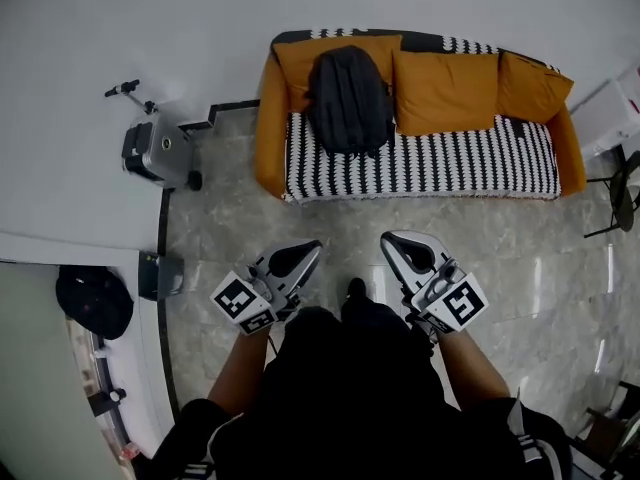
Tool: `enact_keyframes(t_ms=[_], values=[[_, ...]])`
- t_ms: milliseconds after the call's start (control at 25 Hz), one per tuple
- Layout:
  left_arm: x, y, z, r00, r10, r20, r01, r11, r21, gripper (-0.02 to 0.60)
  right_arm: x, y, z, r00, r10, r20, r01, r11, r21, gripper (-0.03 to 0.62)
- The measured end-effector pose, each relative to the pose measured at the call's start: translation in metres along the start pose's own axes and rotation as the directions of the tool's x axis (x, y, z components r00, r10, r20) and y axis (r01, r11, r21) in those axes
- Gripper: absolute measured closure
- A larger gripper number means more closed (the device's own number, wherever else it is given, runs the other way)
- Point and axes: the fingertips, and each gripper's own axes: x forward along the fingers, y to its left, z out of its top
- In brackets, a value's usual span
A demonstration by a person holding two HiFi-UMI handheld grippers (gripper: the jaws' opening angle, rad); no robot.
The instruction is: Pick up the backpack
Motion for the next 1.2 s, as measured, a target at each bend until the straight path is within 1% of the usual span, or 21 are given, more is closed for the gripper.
enact_keyframes(t_ms=[280, 480, 680, 960, 1200], values=[[0.019, 0.034, 0.004, 0.999, 0.036, -0.009, -0.036, 0.999, -0.001, 0.56, 0.021, -0.034, -0.008, 1.0, 0.01, 0.003, -0.01, 1.0, 0.025, 0.568], [0.037, 0.07, 0.011, 0.999, 0.035, -0.001, -0.035, 0.999, 0.001, 0.56, 0.044, -0.058, -0.012, 1.0, 0.012, -0.014, -0.012, 1.0, 0.027, 0.568], [0.057, 0.116, 0.014, 0.999, 0.038, 0.003, -0.038, 0.999, -0.018, 0.56, 0.071, -0.095, -0.016, 0.999, -0.001, -0.042, 0.002, 1.0, 0.024, 0.568], [0.078, 0.199, 0.05, 0.996, 0.078, 0.035, -0.078, 0.997, -0.006, 0.56, 0.131, -0.15, -0.009, 0.997, 0.0, -0.076, 0.002, 1.0, 0.022, 0.568], [0.088, 0.251, 0.067, 0.995, 0.092, 0.043, -0.092, 0.996, -0.008, 0.56, 0.176, -0.186, -0.003, 0.997, -0.006, -0.083, 0.007, 1.0, 0.004, 0.568]])
